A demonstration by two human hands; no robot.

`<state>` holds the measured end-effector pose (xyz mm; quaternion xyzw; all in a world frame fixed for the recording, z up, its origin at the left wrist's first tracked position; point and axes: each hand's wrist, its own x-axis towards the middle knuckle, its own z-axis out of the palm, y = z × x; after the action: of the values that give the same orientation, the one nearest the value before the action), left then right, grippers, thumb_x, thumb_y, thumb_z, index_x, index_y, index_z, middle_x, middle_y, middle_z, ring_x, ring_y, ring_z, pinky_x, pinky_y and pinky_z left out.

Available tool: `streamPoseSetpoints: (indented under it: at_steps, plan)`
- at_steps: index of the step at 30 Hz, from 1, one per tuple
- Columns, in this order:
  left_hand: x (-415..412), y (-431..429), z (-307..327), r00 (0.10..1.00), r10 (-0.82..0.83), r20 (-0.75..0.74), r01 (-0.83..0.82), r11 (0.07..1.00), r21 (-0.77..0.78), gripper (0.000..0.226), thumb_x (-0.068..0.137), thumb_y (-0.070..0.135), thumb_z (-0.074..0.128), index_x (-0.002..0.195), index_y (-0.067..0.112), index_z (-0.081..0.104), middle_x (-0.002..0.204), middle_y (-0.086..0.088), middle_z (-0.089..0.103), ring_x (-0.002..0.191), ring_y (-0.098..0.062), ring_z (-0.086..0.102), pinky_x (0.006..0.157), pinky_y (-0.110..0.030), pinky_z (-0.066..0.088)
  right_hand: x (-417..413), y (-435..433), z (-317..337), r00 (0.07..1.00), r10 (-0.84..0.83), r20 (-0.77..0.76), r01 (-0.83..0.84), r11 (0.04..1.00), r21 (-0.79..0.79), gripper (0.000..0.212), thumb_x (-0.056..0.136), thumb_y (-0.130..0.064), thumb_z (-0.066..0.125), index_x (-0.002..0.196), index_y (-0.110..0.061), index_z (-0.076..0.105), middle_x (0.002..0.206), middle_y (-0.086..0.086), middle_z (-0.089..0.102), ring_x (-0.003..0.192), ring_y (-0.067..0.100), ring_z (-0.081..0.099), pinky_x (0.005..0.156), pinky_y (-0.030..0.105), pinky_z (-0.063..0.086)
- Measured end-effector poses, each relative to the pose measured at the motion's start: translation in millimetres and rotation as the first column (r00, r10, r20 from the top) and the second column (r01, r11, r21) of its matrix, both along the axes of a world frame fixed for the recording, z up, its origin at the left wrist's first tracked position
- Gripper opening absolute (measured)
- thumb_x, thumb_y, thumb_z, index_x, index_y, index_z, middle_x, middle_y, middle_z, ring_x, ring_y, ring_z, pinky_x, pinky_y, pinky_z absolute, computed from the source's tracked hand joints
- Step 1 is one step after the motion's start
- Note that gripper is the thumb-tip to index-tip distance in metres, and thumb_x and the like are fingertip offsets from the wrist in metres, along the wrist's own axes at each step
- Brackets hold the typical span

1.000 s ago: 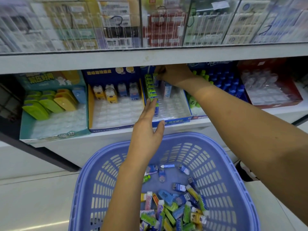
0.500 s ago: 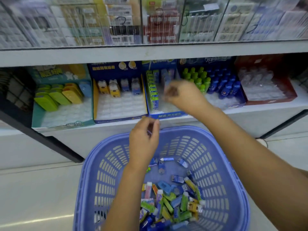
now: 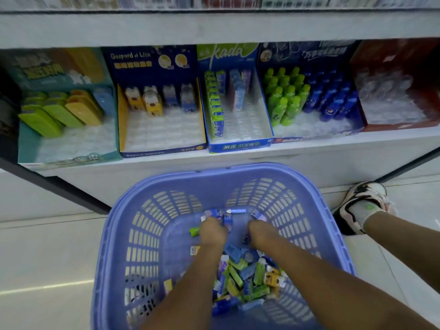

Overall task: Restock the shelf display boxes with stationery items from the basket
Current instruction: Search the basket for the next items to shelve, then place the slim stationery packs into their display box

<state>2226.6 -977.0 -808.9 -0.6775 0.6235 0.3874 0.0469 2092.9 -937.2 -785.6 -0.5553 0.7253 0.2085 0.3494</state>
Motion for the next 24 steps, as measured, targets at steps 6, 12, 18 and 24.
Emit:
streamPoseSetpoints:
  at_steps: [6,12,18,24]
  plan:
    - [-20.6,7.5,-21.8,0.966,0.249,-0.071,-0.250,0.968,-0.009,0.033,0.085,0.029,0.063,0.102,0.001,0.067,0.102,-0.020,0.069,0.097,-0.035,0.065,0.078,-0.036,0.049,-7.2,-10.7,-20.5,0.991,0.060,-0.117,-0.052,0.996,0.072,0.035,0.093,-0.022,0.053,0.125,-0.006,0.052,0.127,0.014,0.057,0.118,0.030,0.054,0.094,0.039,0.046]
    - [-29.2,8.3,-24.2,0.962,0.255,-0.095,-0.251,0.967,0.053,0.029,0.080,0.027,0.068,0.094,0.001,0.068,0.095,-0.019,0.070,0.092,-0.034,0.066,0.067,-0.034,0.047,-30.9,-33.1,23.2,0.974,-0.226,0.016,0.225,0.972,0.065,0.007,0.086,-0.015,0.058,0.082,-0.010,0.055,0.075,0.007,0.055,0.071,0.022,0.059,0.060,0.029,0.047]
    - [-18.7,11.3,-12.0,0.981,0.142,-0.134,-0.129,0.986,0.103,0.031,0.083,0.017,0.063,0.089,-0.013,0.066,0.095,-0.031,0.066,0.092,-0.039,0.065,0.072,-0.045,0.050,-35.9,-24.6,83.2,0.687,-0.473,0.552,0.547,0.837,0.036,0.010,0.091,-0.012,0.057,0.099,-0.013,0.050,0.078,0.007,0.061,0.060,0.018,0.063,0.070,0.037,0.055]
    - [3.3,-3.7,35.5,0.773,0.382,-0.507,-0.275,0.921,0.276,0.019,0.079,0.002,0.068,0.064,0.005,0.056,0.051,-0.007,0.044,0.047,-0.014,0.038,0.055,-0.026,0.032,-26.2,-10.1,155.7,0.580,-0.287,0.762,0.606,0.777,-0.168,0.011,0.090,-0.017,0.062,0.100,-0.020,0.063,0.068,-0.002,0.058,0.058,0.008,0.055,0.060,0.019,0.046]
